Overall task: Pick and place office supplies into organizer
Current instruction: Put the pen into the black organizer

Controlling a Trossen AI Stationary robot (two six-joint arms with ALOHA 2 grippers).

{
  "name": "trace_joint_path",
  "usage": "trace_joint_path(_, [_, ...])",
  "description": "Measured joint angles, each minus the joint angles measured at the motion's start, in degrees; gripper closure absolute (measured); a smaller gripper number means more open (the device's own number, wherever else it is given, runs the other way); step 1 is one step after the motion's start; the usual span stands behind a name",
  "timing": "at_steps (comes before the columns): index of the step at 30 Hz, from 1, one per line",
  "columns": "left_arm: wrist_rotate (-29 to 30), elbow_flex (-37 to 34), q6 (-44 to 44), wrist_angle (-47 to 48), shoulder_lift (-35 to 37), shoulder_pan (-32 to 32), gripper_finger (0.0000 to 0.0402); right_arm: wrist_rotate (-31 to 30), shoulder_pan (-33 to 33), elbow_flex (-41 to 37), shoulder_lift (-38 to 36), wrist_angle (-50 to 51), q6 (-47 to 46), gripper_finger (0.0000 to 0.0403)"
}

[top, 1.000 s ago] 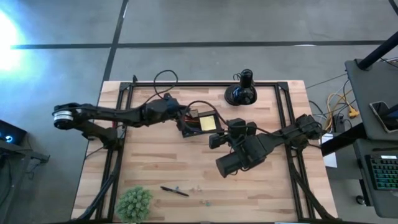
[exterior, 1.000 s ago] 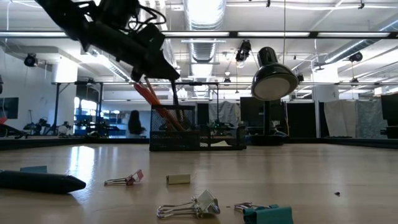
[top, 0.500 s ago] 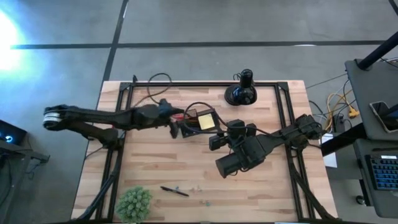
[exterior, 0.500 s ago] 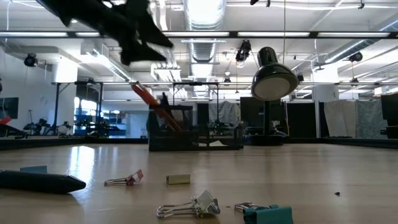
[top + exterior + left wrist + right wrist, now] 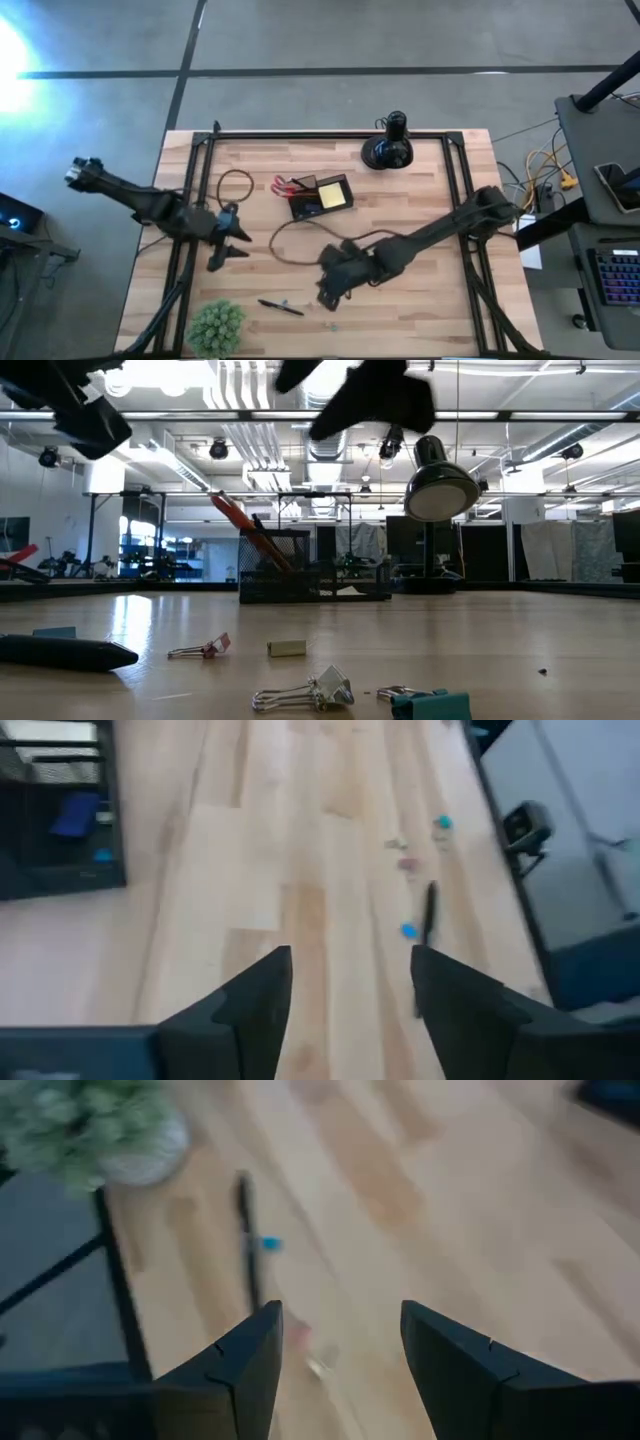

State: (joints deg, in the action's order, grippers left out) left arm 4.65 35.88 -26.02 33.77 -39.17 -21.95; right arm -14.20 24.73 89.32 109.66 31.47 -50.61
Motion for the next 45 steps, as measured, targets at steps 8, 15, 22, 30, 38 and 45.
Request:
trace_joint_path(8, [5.59,0.12,-1.10,-0.76,-2.59,-10.66,0.0219,8.82,3.64,10.59,16.67,-4.09,12.49,0.0209])
trace_joint_path(15, [6.42,0.12,-1.08,-1.36,-7.25,-11.96,0.0219,-3.20,5.03,33.19,31.07,11.18,14.42,0.0219])
trace_joint_path(22, [6.66,0.12,-0.15,-2.17,-9.45,-11.96,0.0219,-5.14,5.12,45.72,40.23,14.87,13.16,0.0231])
trace_joint_path(30, [6.79,0.12,1.01,-2.26,-7.59,-11.92,0.0219,-5.32,4.99,42.97,40.55,13.56,9.68,0.0235])
trace_joint_path(38, [7.86,0.14,1.33,-2.17,-6.76,-11.92,0.0219,-6.00,4.88,37.56,39.96,8.96,12.29,0.0256])
trace_joint_path(45, [7.86,0.15,1.33,-2.14,-6.81,-11.92,0.0219,-4.70,3.64,35.56,39.87,9.65,19.82,0.0340])
